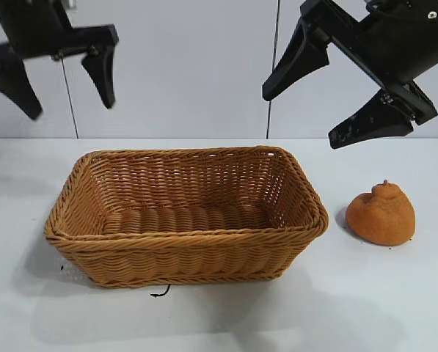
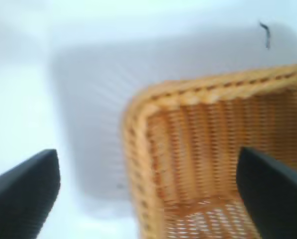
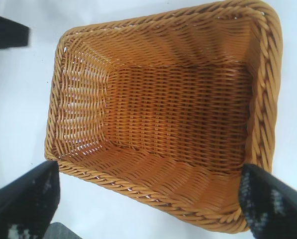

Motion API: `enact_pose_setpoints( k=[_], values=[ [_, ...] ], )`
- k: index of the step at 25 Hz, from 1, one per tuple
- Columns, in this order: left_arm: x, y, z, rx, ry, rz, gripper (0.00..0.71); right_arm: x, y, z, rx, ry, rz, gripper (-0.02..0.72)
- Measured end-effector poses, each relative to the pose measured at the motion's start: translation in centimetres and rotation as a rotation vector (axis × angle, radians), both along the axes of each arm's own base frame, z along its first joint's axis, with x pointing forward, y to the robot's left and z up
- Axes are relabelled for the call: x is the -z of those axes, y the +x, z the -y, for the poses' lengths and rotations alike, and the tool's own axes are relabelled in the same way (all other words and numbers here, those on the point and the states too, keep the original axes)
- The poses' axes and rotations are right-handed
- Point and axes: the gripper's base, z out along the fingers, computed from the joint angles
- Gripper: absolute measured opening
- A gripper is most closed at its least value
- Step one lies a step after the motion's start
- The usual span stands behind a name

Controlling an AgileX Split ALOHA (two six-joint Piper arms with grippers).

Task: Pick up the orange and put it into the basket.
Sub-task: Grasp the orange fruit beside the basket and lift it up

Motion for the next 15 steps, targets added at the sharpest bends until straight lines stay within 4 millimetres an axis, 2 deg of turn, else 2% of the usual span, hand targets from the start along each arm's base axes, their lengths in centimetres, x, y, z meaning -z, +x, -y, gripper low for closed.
enact_pose_setpoints(
  k=[4, 8, 10, 12, 15],
  values=[
    [-0.3, 0.6, -3.3, -0.052, 0.073, 0.002, 0.692, 0.0, 0.0, 0.0, 0.0, 0.0, 0.0, 0.696],
    [-0.3, 1.1, -7.2, -0.139, 0.086, -0.001, 0.692, 0.0, 0.0, 0.0, 0.0, 0.0, 0.0, 0.696],
    [-0.4, 1.0, -8.4, -0.168, 0.087, 0.0, 0.692, 0.0, 0.0, 0.0, 0.0, 0.0, 0.0, 0.696],
    [-0.9, 0.4, -9.1, -0.18, 0.087, 0.003, 0.692, 0.0, 0.0, 0.0, 0.0, 0.0, 0.0, 0.696],
    [-2.2, -1.5, -9.1, -0.163, 0.09, 0.007, 0.692, 0.0, 0.0, 0.0, 0.0, -0.001, 0.0, 0.696]
  ],
)
